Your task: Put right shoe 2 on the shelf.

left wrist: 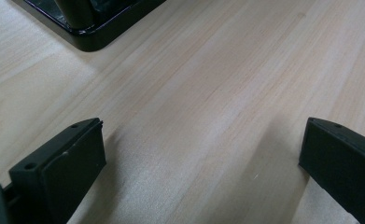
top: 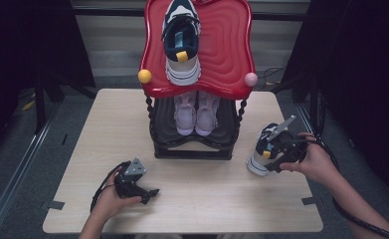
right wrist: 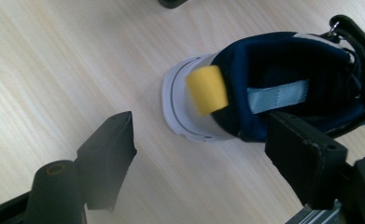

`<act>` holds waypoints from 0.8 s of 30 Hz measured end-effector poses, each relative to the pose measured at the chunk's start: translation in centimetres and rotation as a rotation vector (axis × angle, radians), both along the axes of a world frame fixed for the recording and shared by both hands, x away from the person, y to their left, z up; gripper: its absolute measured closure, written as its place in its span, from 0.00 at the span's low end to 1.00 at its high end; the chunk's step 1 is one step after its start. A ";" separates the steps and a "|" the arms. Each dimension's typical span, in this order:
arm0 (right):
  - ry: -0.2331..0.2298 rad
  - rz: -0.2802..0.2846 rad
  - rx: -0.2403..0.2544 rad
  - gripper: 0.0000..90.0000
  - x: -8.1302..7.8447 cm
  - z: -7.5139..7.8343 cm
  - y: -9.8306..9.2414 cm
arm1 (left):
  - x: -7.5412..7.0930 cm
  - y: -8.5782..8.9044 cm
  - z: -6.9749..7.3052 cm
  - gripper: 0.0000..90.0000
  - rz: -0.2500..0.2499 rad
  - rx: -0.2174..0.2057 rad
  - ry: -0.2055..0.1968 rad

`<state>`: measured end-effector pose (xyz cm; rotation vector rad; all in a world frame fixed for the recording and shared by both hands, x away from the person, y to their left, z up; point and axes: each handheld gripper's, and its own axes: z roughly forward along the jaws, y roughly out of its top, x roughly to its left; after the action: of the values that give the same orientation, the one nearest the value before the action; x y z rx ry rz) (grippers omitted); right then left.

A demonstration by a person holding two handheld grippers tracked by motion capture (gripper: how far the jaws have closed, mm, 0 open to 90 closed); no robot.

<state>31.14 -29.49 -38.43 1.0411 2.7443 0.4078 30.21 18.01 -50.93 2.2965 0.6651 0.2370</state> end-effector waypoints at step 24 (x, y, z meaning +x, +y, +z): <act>0.048 0.150 -0.025 0.79 0.5 -1.1 0.7 | 0.1 -0.1 -0.1 0.00 -0.004 -0.019 -0.001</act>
<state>31.61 -28.76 -39.49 0.8536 2.8727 0.3734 30.28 17.94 -51.02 2.2796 0.6601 0.2291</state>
